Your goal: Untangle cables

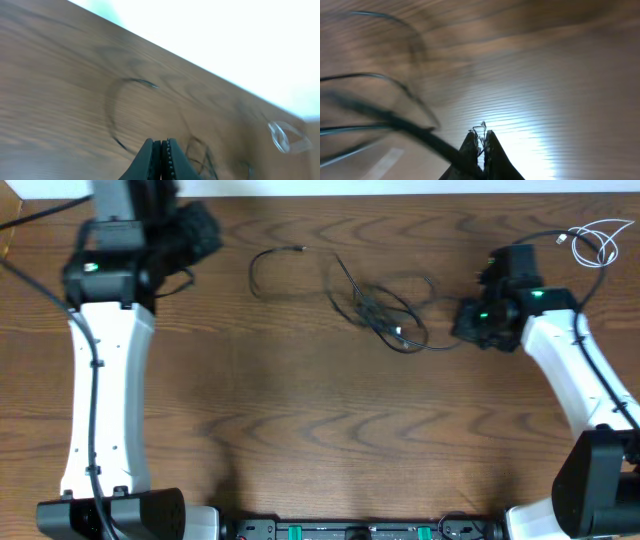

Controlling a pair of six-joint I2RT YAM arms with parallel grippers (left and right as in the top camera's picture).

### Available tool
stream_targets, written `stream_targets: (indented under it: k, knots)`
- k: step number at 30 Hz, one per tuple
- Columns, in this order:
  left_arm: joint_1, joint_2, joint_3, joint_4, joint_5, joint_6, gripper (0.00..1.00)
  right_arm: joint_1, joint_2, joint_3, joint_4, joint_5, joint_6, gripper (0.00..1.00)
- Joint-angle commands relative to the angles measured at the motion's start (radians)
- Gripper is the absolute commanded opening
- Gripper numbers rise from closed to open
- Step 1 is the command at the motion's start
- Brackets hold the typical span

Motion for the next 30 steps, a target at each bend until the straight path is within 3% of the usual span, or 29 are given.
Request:
stream_targets:
  k: [1,8,15,20,26,30]
  knots:
    - [0.087,-0.018,0.010,0.000,-0.119,0.033,0.07,-0.129,0.009,-0.001,-0.026,0.105,-0.044,0.01]
    - [0.098,-0.016,0.009,-0.026,-0.121,0.034,0.07,-0.156,0.009,-0.001,0.001,-0.301,-0.297,0.01]
    - [0.004,-0.009,-0.005,-0.031,-0.111,0.037,0.07,0.005,-0.021,0.044,0.033,-0.547,-0.321,0.01]
    - [-0.057,-0.009,-0.005,-0.033,-0.111,0.037,0.07,0.098,-0.106,0.236,-0.006,-0.529,-0.289,0.01]
    - [-0.103,-0.004,-0.005,-0.035,-0.022,0.041,0.07,0.105,-0.222,0.333,0.005,-0.177,-0.049,0.01]
    - [-0.126,0.014,-0.005,-0.042,0.050,0.060,0.08,0.108,-0.223,0.333,0.003,-0.279,-0.054,0.01]
